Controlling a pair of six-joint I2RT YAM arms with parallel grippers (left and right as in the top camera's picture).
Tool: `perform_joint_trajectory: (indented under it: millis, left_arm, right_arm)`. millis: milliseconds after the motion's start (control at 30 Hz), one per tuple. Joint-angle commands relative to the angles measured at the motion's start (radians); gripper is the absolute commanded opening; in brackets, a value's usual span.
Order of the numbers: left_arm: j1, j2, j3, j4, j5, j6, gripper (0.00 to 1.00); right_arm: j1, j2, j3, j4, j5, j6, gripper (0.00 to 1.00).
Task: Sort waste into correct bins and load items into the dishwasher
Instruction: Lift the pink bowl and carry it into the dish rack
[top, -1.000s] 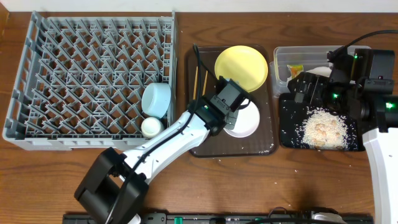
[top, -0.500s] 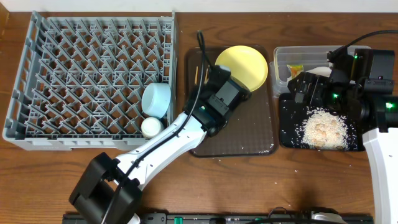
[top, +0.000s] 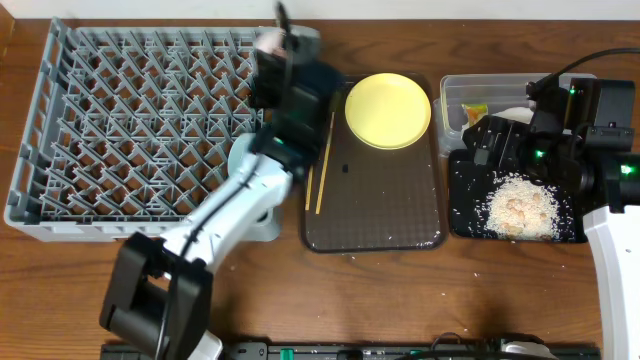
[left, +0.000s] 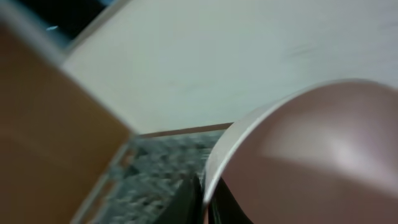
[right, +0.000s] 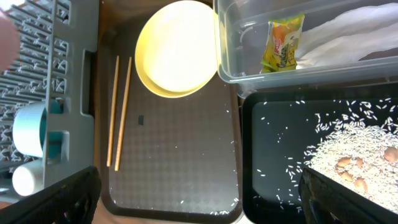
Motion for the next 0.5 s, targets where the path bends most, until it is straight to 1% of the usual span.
perform_joint_trajectory:
  millis: [0, 200, 333, 467]
  left_arm:
    - [0.062, 0.058, 0.013, 0.044, -0.024, 0.120, 0.07]
    - [0.163, 0.171, 0.013, 0.189, -0.043, 0.189, 0.07]
    - [0.197, 0.231, 0.013, 0.262, -0.075, 0.241, 0.08]
    - [0.202, 0.258, 0.013, 0.280, -0.095, 0.281, 0.08]
  right_arm:
    - [-0.005, -0.006, 0.018, -0.001, 0.003, 0.007, 0.99]
    - [-0.005, -0.006, 0.018, -0.001, 0.003, 0.007, 0.99]
    - [-0.005, -0.006, 0.018, 0.000, 0.003, 0.007, 0.99]
    - [-0.005, -0.006, 0.018, -0.001, 0.003, 0.007, 0.99]
